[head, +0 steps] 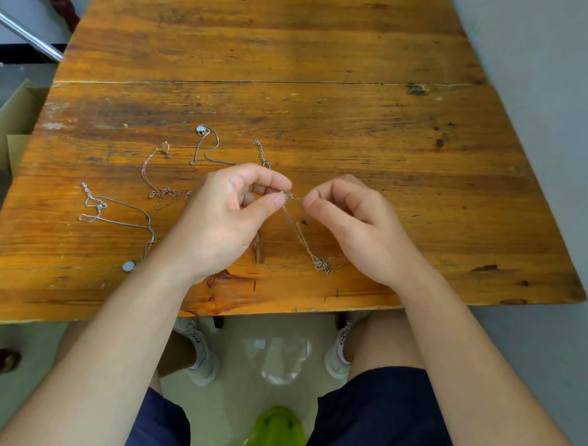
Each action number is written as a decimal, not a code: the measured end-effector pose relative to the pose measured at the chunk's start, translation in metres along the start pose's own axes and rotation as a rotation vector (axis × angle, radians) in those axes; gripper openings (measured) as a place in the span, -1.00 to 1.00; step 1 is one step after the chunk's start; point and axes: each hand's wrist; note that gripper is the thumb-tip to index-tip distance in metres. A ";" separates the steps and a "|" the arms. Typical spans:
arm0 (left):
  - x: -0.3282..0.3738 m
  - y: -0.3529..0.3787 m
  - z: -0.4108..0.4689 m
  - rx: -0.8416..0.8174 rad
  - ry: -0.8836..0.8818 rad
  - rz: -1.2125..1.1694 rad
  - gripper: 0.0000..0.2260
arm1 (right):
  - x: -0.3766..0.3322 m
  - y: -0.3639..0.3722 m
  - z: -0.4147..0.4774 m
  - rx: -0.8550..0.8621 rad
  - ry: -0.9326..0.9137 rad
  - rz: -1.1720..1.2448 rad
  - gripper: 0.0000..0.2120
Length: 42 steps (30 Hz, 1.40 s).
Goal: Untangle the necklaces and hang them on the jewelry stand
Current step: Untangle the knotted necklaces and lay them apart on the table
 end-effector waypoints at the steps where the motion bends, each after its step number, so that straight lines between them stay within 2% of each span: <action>1: 0.001 0.000 0.001 0.002 -0.001 -0.001 -0.86 | -0.001 -0.002 0.001 -0.014 0.044 0.048 -0.79; 5: 0.008 -0.002 0.004 0.013 0.012 -0.041 -0.85 | -0.001 -0.009 0.004 -0.007 0.144 0.178 -0.63; 9: 0.010 -0.002 0.005 0.010 0.013 -0.083 -0.85 | -0.002 -0.013 0.003 0.007 0.182 0.262 -0.66; 14: 0.005 -0.001 0.003 -0.032 -0.046 -0.181 -0.84 | 0.000 -0.017 0.002 0.009 0.188 0.433 -0.60; 18: 0.003 -0.002 0.002 0.009 -0.042 -0.177 -0.84 | 0.000 -0.025 0.000 -0.026 0.212 0.759 -0.68; 21: 0.004 -0.007 0.002 0.044 -0.043 -0.190 -0.84 | 0.002 -0.036 0.000 0.014 0.211 0.892 -0.72; 27: 0.010 -0.014 -0.005 0.076 -0.013 -0.238 -0.83 | -0.002 -0.047 -0.004 0.111 0.164 0.950 -0.76; 32: 0.012 -0.022 -0.011 0.109 -0.078 -0.423 -0.85 | -0.007 -0.054 -0.013 0.205 0.163 1.039 -0.77; 38: 0.014 -0.026 -0.022 0.084 -0.124 -0.595 -0.83 | -0.020 -0.055 -0.025 0.241 0.169 0.986 -0.79; 42: 0.014 -0.026 -0.026 0.067 -0.160 -0.608 -0.82 | -0.024 -0.056 -0.030 0.258 0.197 0.938 -0.84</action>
Point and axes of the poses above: each hand's wrist, its own z-axis towards the middle knuckle, its own y-axis out of the palm, x = y × z, and after that the axes turned 6 degrees about x, right-handed
